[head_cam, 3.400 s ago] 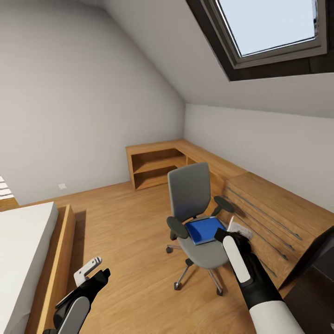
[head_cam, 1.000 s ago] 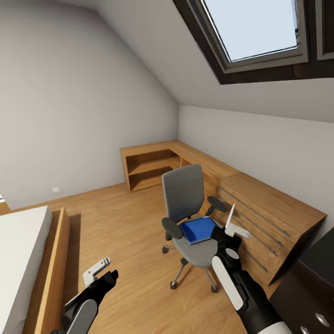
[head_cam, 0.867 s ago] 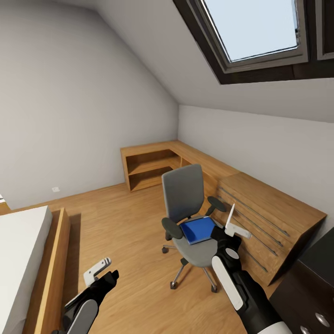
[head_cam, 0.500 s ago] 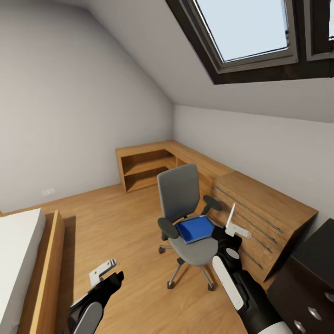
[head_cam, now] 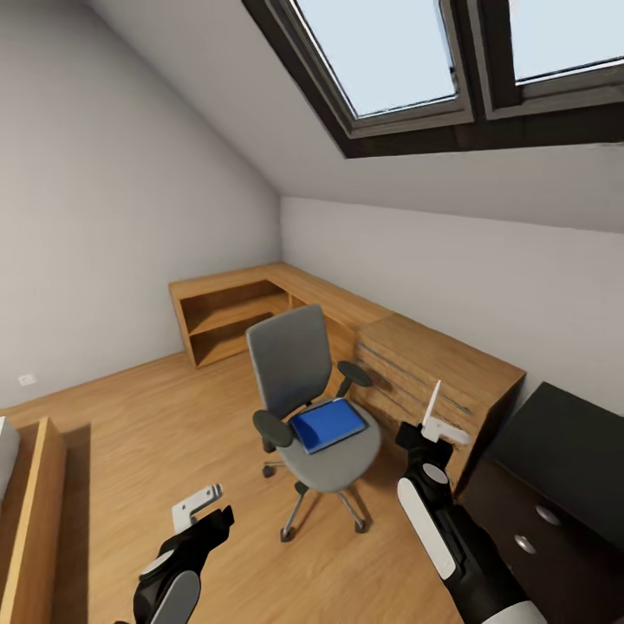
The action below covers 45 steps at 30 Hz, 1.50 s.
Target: In the bedroom, organize the workspace by keeping the computer under the desk, ensuring the monitor is on the desk, placing the keyboard on the desk next to the monitor, placing the mouse on the desk next to the keyboard, moving the folder from the swivel chair onto the desk next to the mouse, stacking the notebook on top of the folder with the pen on top of the notebook, and positioning the swivel chair next to the desk.
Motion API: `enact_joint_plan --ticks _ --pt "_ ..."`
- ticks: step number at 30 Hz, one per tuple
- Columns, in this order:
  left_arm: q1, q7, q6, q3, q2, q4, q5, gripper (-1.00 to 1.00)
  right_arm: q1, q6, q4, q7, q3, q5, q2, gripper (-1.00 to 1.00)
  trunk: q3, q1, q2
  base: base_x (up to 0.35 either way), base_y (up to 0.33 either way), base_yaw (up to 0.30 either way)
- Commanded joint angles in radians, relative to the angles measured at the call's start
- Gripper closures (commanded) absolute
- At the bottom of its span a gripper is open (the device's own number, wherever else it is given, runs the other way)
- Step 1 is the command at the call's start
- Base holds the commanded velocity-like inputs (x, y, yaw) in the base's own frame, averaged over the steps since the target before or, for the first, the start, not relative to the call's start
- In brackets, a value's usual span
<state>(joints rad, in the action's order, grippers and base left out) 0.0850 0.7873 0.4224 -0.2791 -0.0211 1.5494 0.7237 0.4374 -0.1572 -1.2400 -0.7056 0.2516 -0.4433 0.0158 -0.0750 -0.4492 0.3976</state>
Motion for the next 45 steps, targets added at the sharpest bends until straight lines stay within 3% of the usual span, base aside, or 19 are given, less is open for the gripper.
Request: enact_joint_plan --ticks 1,17,25,34,41,45 --pt "0.001 0.008 0.003 -0.002 -0.001 0.001 0.005 -1.0 0.001 -0.005 -0.001 -0.006 0.002 -0.003 0.0 1.0 -0.002 -0.001 0.002 0.063 -0.308 -0.297" --pt "0.001 0.009 0.002 -0.017 0.0 0.0 0.002 -1.0 0.001 -0.004 -0.002 -0.006 0.0 -0.002 -0.002 1.0 -0.002 -0.001 0.002 0.085 -0.335 -0.284" --pt "0.001 0.009 0.002 -0.017 -0.001 0.0 -0.003 -1.0 0.001 -0.001 0.006 0.0 -0.003 -0.001 -0.005 1.0 -0.002 -0.001 0.002 0.131 -0.315 -0.027" --pt "0.001 0.008 0.002 -0.016 -0.002 0.0 -0.004 -1.0 0.001 -0.002 0.037 0.021 -0.037 -0.004 -0.023 1.0 -0.002 -0.001 0.002 0.223 -0.134 0.0" --pt "0.001 0.007 0.002 -0.016 -0.002 0.0 -0.004 -1.0 0.005 -0.008 0.138 0.121 -0.155 -0.004 -0.027 1.0 -0.002 -0.001 0.002 0.023 -0.014 0.0" --pt "0.001 0.007 0.002 -0.016 -0.002 0.0 -0.004 -1.0 0.036 -0.01 0.29 0.191 -0.238 -0.006 -0.028 1.0 -0.002 -0.001 0.002 0.001 -0.001 0.0"
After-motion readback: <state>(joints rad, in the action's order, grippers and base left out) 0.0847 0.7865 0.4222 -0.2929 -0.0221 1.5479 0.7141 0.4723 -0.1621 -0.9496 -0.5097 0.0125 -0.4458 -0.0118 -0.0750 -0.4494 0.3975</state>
